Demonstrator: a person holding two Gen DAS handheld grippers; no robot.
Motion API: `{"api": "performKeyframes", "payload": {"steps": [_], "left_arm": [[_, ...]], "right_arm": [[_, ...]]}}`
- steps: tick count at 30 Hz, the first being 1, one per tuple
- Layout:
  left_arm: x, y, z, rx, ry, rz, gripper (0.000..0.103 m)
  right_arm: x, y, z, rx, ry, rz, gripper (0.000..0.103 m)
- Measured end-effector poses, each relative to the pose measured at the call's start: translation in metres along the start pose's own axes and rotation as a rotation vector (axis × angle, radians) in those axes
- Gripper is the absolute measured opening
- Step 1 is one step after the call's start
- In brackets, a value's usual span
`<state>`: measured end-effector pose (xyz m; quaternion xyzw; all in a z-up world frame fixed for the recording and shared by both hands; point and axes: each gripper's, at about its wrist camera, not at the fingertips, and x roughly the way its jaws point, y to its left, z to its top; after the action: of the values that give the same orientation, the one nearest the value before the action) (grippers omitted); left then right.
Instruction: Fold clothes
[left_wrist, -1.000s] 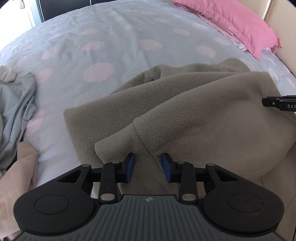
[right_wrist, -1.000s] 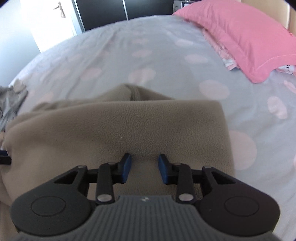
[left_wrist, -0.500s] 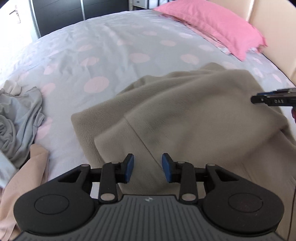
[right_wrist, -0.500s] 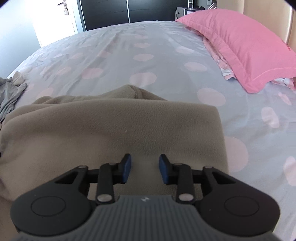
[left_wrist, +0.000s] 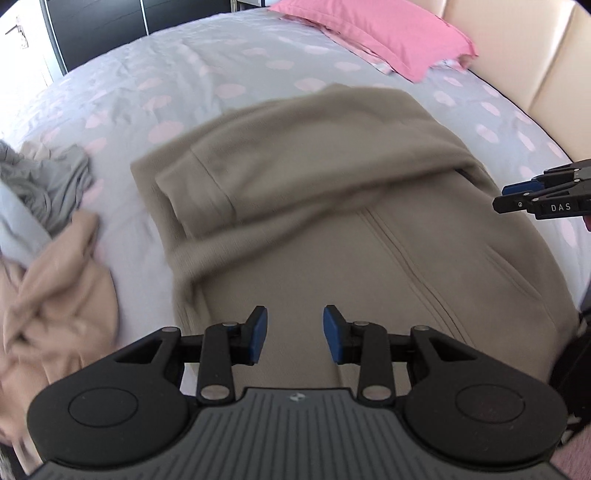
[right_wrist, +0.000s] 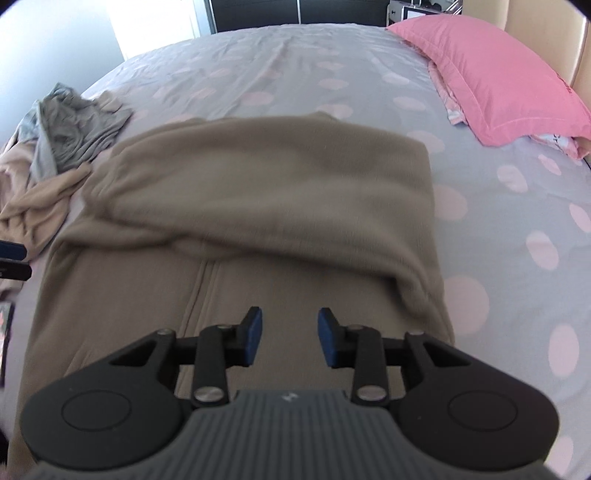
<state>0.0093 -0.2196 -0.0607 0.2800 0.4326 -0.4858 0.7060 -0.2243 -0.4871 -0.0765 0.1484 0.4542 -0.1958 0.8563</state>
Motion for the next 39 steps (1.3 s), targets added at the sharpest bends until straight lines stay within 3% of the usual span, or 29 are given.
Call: {"api": "performKeyframes", "payload": {"steps": [8,17,23,25,27,34,39], "left_arm": [[-0.021,-0.023,-0.085,-0.059,0.095,-0.023,0.031],[-0.026,-0.067,-0.165,0.067,0.168,0.000,0.031],[-0.024,-0.111,-0.191,0.230,0.134,-0.036,0.033],[-0.019,-0.127,-0.199,0.299,0.148,-0.012,0.041],[-0.012,-0.138,-0.206,0.361,0.160,0.013,0.043],[0.006,-0.152,-0.208,0.458,0.177,0.049,0.046],[0.014,-0.157,-0.208,0.521,0.173,0.066,0.055]], "right_arm": [[-0.045,0.011,-0.083,-0.025,0.099,-0.005,0.036],[-0.065,0.019,-0.170,-0.113,0.224,-0.004,0.037],[-0.061,0.041,-0.205,-0.280,0.276,0.043,0.039],[-0.060,0.049,-0.213,-0.323,0.277,0.040,0.046],[-0.059,0.059,-0.222,-0.403,0.283,0.017,0.048],[-0.060,0.091,-0.245,-0.671,0.289,-0.005,0.062],[-0.051,0.094,-0.257,-0.871,0.289,-0.072,0.063]]}}
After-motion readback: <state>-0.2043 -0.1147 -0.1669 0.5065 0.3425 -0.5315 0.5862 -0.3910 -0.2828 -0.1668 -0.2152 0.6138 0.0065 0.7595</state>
